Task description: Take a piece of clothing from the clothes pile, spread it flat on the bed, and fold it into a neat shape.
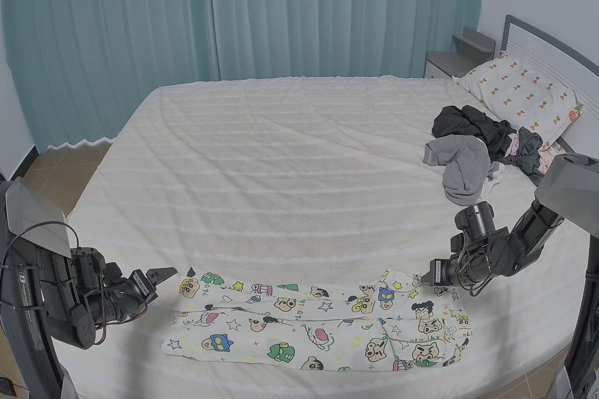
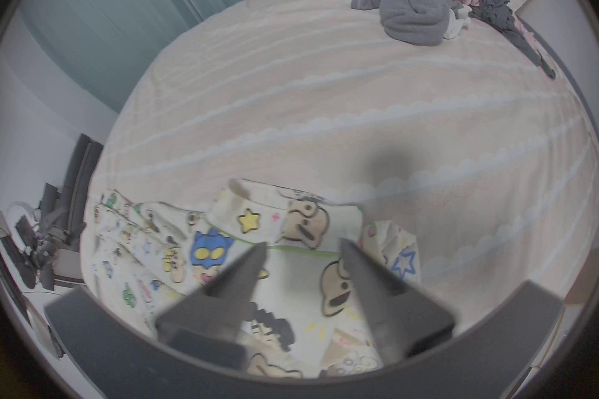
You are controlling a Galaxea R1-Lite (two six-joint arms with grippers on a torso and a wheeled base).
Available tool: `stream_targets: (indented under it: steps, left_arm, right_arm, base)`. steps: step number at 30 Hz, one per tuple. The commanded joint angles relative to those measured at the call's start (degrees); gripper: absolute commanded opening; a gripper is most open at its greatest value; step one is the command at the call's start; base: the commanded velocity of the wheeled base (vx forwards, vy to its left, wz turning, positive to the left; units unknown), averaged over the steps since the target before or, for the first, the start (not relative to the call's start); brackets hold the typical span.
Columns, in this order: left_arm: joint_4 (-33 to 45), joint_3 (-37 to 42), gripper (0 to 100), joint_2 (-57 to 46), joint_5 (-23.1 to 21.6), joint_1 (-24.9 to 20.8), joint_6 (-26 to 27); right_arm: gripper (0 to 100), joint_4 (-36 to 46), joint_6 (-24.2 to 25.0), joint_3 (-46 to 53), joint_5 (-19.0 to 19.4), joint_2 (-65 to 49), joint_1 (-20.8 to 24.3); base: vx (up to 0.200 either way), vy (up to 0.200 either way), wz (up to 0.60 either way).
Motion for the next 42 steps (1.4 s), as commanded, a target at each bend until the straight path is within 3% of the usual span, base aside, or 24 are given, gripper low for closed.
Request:
stream_targets:
  steps: [1,7,9,15,19,22,25,28,42]
  left_arm:
    - [-1.02,0.45,100,0.30,0.02,-0.03,1.23]
    - [-1.02,0.63,100,2.15,0.02,-0.38,6.41]
    - [-1.02,-0.43,100,2.85,0.02,-0.74,8.26]
    - [-1.02,-5.61,100,3.82,-0.16,-0.82,10.98]
    - [0.03,-9.57,100,3.55,-0.33,-3.20,10.89]
    - [4.25,-13.35,100,3.38,-0.33,-4.60,10.89]
    - [19.72,-21.44,100,0.30,-0.07,-4.95,10.28]
    - [27.37,-25.30,100,-0.05,0.02,-4.95,10.72]
    - [27.98,-26.80,100,1.53,-0.68,-6.01,10.81]
  right_arm:
    - [100,-1.57,-0.21,-0.44,-0.91,3.49,0.12]
    - [100,-10.97,1.55,0.18,-0.82,3.66,-0.32]
    - [100,-13.69,4.45,0.35,-0.73,3.57,-0.32]
    - [100,-14.13,5.94,0.44,0.67,3.22,-0.23]
    - [100,-14.22,7.35,0.79,3.40,2.96,-0.05]
    - [100,-14.40,8.40,0.62,4.80,2.43,0.03]
    - [100,-16.42,9.02,1.32,5.59,2.61,0.12]
    - [100,-17.56,9.02,1.76,5.59,2.61,0.03]
    - [100,-17.83,8.84,1.94,5.59,2.96,0.21]
  base:
    - [0.000,0.000,0.00]
    - [0.000,0.000,0.00]
    - [0.000,0.000,0.00]
    - [0.000,0.000,0.00]
    - [0.000,0.000,0.00]
    - [0.000,0.000,0.00]
    - [0.000,0.000,0.00]
    - [0.000,0.000,0.00]
    - [0.000,0.000,0.00]
